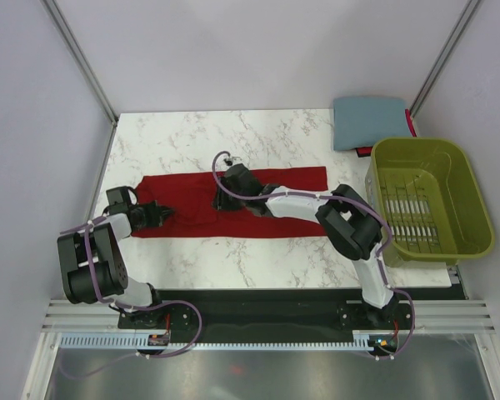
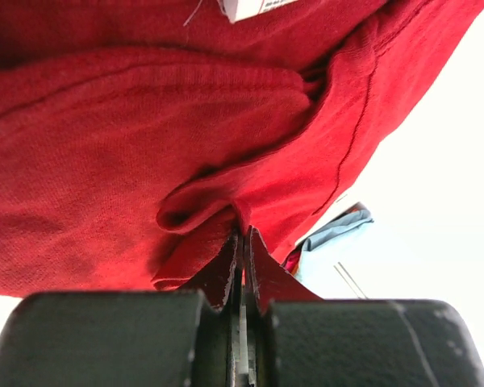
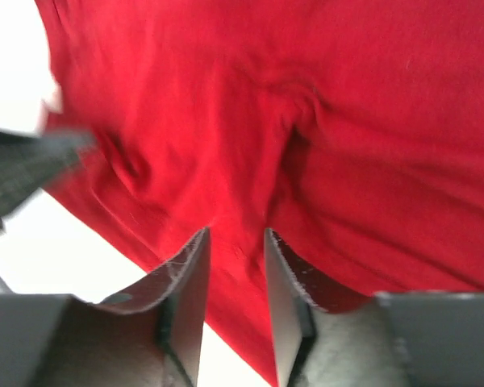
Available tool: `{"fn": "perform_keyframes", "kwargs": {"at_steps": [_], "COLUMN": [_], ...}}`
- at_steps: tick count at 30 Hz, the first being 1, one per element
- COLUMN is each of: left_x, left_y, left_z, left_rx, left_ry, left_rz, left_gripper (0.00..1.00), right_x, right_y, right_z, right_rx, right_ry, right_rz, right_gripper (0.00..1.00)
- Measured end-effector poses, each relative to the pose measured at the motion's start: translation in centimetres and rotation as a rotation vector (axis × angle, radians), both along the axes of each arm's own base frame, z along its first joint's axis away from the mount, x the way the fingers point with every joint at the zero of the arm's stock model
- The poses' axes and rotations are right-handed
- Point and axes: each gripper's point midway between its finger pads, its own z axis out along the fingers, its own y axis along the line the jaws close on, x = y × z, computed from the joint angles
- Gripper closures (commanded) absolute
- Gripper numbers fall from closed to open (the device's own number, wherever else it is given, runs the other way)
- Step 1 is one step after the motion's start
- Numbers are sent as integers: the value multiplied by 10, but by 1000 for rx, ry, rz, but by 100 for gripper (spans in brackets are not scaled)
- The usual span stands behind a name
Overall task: Fold and stack the t-shirts
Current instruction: Fold the tshirt
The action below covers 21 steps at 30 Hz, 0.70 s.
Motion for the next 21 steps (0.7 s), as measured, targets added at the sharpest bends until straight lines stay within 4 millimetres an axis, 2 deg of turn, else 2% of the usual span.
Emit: {"fn": "perform_keyframes", "kwargs": {"at_steps": [2,3,5,9,12,17,21], "left_x": [1,2,6,16,21,30,34], "left_y": [1,2,5,6,6,9,9], "left_z": [1,2,4,7,7,7,4], "left_rx": [-3,-5,-8,-28,-42,-47,-63], "left_ry": [-2,-3,-11,-31,-37,-48,-47], "left_rz": [7,12,22,31,40,47,51], "left_gripper": [98,98,98,98,98,98,98], "right_x": [-12,-17,-24,-28,-32,-54,-66], "right_y": [-7,-10,-12,-3,2,21,34], "right_z": [-5,-4,3,21,23,15,6], "right_rx": [-75,-109,-157,-222,-316,-437,-513], "right_ry": [-65,-112,-196,-376,-508,-661,-739], "right_rz": [71,113,188,322,413,553,633], "right_gripper": [52,46,40,35,34,34,40]}}
